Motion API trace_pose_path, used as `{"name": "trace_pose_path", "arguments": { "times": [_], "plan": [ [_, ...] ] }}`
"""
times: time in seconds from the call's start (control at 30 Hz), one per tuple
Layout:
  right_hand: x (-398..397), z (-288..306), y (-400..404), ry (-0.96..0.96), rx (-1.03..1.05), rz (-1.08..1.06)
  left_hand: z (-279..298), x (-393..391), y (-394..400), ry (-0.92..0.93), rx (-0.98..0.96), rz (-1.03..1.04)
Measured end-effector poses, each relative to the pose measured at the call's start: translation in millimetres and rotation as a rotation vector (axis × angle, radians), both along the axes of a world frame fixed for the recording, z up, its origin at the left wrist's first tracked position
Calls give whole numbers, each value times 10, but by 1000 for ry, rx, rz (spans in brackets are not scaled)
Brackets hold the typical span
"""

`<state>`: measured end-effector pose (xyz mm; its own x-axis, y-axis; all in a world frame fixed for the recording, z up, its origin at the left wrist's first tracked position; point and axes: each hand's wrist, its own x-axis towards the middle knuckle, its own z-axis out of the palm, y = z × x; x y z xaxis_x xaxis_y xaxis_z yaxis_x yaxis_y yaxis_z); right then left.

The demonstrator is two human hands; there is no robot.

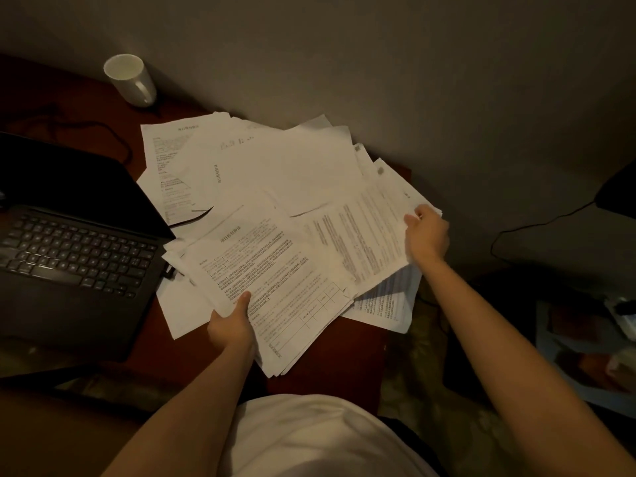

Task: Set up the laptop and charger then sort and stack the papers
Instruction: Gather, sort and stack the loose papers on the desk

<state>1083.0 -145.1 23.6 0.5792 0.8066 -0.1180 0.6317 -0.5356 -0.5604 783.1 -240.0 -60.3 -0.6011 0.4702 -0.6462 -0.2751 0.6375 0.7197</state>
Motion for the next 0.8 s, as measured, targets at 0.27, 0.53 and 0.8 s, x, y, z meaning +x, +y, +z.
{"name": "trace_pose_path", "arguments": {
  "times": [0.27, 0.53, 0.8],
  "plan": [
    [-235, 554, 188, 275, 613, -263, -94, -63, -13, -55, 17, -9],
    [-779, 92, -116, 643, 259, -202, -6, -58, 2, -195, -1, 148],
    [-1400, -769, -958, 768, -297, -76, 8, -58, -8, -256, -5, 190]
  ]
}}
